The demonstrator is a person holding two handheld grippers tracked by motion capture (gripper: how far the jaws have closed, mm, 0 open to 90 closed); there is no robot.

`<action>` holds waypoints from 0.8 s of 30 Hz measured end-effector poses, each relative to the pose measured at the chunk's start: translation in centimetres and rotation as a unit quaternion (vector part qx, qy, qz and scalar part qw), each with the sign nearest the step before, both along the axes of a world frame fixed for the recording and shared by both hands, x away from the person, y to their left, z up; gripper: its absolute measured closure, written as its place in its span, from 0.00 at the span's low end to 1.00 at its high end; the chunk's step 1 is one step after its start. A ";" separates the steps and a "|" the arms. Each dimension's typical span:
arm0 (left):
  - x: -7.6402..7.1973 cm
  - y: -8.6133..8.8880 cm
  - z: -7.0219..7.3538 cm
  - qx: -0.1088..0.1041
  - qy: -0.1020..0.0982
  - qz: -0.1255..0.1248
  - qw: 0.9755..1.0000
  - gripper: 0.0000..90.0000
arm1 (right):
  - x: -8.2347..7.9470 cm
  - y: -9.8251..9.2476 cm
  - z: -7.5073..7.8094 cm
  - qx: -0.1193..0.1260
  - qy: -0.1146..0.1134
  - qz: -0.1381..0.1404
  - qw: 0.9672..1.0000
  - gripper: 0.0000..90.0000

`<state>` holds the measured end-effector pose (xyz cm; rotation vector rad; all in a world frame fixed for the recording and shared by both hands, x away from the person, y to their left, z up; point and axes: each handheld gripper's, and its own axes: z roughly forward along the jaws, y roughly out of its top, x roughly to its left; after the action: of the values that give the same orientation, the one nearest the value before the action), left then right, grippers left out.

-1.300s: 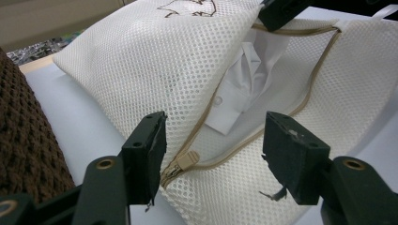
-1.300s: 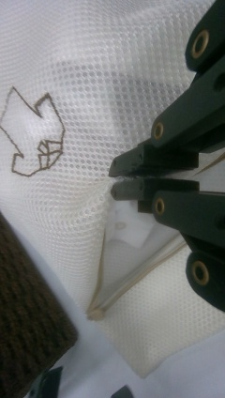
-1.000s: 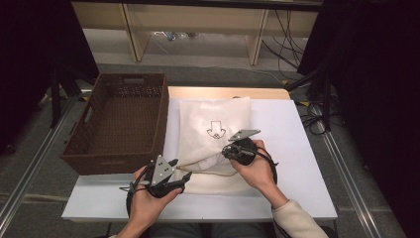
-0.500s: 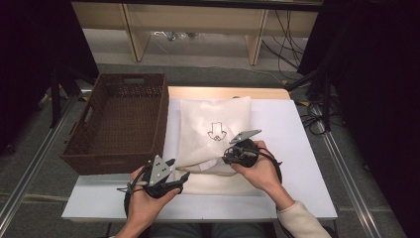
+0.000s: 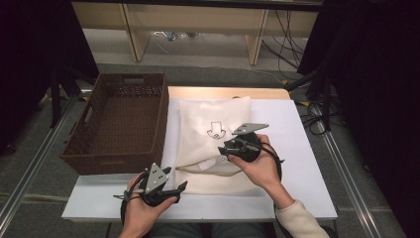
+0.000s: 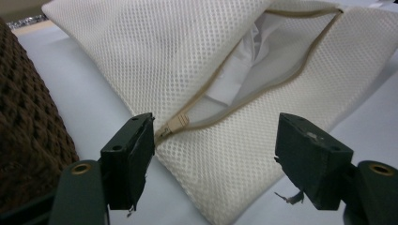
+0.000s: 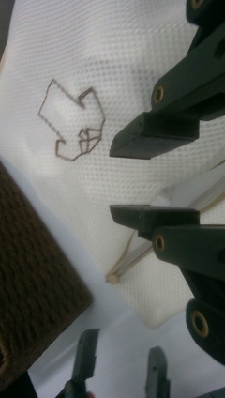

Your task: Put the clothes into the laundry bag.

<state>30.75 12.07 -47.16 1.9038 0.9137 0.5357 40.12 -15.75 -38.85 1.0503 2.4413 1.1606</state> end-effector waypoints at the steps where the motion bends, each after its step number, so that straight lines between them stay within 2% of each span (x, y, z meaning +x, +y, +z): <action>1: -0.1 0.0 -0.2 0.004 0.004 0.002 1.000 0.32 | 0.0 0.2 0.0 0.000 -0.010 0.002 1.000 0.75; 2: -0.1 0.0 -0.3 0.000 0.006 0.003 1.000 0.31 | 0.0 0.5 0.1 0.000 -0.007 0.011 1.000 0.76; 3: -0.1 0.0 -0.5 0.002 0.012 -0.001 1.000 0.31 | 0.0 0.9 0.1 0.003 -0.004 0.012 1.000 0.76; 4: 0.0 0.0 -0.5 0.006 0.010 -0.004 1.000 0.31 | -0.1 1.4 0.2 0.005 -0.004 0.014 1.000 0.76; 6: -0.1 -0.1 -0.7 0.007 0.015 -0.001 1.000 0.30 | -0.1 2.2 0.2 0.005 0.001 0.022 1.000 0.77; 8: -0.1 -0.1 -0.7 0.007 0.014 -0.001 1.000 0.30 | -0.1 3.1 0.0 0.018 -0.002 0.026 1.000 0.78; 9: -0.1 -0.2 -0.7 0.006 0.016 -0.001 1.000 0.29 | -0.1 3.3 0.2 0.014 0.007 0.030 0.999 0.78; 11: 0.0 -0.3 -0.8 -0.005 0.019 -0.003 1.000 0.29 | 0.1 3.7 0.1 0.019 0.008 0.034 0.999 0.78; 12: 0.0 -0.3 -0.8 0.001 0.020 -0.002 1.000 0.29 | 0.1 3.8 0.0 0.020 0.007 0.034 0.999 0.77; 13: 0.1 -0.2 -0.7 0.005 0.017 -0.006 1.000 0.29 | 0.0 3.9 0.0 0.021 0.020 0.032 0.999 0.77; 14: 0.1 -0.3 -0.7 0.005 0.015 -0.007 1.000 0.29 | 0.1 3.9 -0.1 0.020 0.015 0.033 0.999 0.77; 16: 0.1 -0.4 -0.7 -0.005 0.023 0.000 1.000 0.28 | 0.1 4.0 -0.3 0.025 0.021 0.036 0.999 0.76; 17: 0.2 -0.4 -0.6 -0.009 0.025 0.003 1.000 0.28 | 0.2 3.8 -0.3 0.017 0.008 0.042 0.999 0.75; 19: 0.2 -0.4 -0.6 -0.010 0.024 0.002 1.000 0.27 | 0.0 3.9 -0.4 0.030 0.023 0.032 0.999 0.74; 20: 0.2 -0.3 -0.6 -0.009 0.024 0.003 1.000 0.27 | 0.2 3.8 -0.4 0.027 0.016 0.039 0.999 0.73; 22: 0.2 -0.3 -0.6 -0.010 0.026 0.005 1.000 0.27 | 0.0 3.7 -0.2 0.026 0.013 0.028 0.999 0.71; 24: 0.2 -0.3 -0.6 -0.012 0.025 0.005 1.000 0.27 | 0.1 3.6 -0.2 0.025 0.007 0.035 0.999 0.70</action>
<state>30.92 11.73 -47.79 1.9001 0.9589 0.4831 40.19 -12.13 -39.08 0.9986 2.4902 1.2464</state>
